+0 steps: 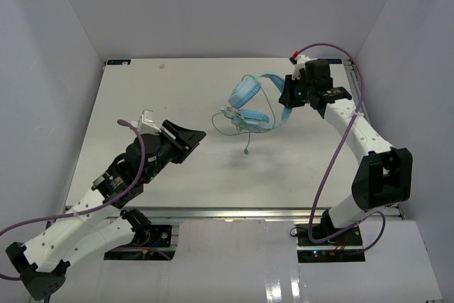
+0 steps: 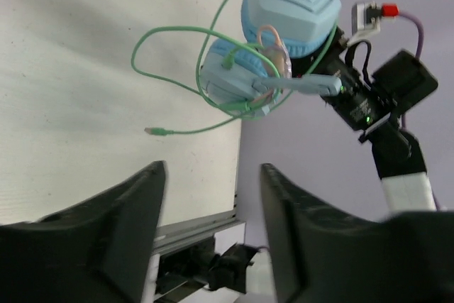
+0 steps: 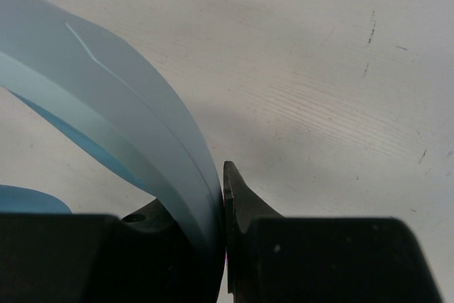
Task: Wrap the headphones
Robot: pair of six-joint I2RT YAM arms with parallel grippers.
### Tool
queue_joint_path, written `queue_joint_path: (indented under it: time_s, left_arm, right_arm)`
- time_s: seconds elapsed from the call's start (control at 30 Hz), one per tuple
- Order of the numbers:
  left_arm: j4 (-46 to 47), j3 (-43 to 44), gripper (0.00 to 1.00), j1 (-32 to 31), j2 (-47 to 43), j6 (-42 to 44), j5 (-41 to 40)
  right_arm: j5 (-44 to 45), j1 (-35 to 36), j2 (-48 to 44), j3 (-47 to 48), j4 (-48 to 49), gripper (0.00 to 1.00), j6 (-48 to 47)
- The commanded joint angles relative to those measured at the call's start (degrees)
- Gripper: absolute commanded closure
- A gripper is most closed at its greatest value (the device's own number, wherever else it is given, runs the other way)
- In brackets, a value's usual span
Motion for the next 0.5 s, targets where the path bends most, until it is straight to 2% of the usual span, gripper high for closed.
queue_joint_path:
  time_s: [0.0, 0.07, 0.17, 0.27, 0.47]
  left_arm:
    - [1.0, 1.8, 0.24, -0.1, 5.5, -13.2, -5.2]
    - [1.5, 2.8, 0.14, -0.1, 8.6, -17.6, -6.3]
    - [6.4, 2.9, 0.06, 0.1, 11.6, -20.8, -8.6]
    - [10.7, 2.4, 0.05, 1.1, 14.7, -24.9, -8.0]
    - [12.5, 3.6, 0.06, 4.3, 20.1, -31.9, -4.8]
  right_arm:
    - [-3.0, -0.2, -2.3, 0.0, 3.8, 0.92, 2.5]
    - [-3.0, -0.2, -2.5, -0.6, 4.1, 0.92, 2.5]
    - [-3.2, -0.2, -3.0, -1.2, 4.3, 0.92, 2.5]
    - [-3.5, -0.2, -3.4, -1.9, 4.6, 0.92, 2.5]
    - [-3.6, -0.2, -4.1, -3.2, 5.3, 0.92, 2.4]
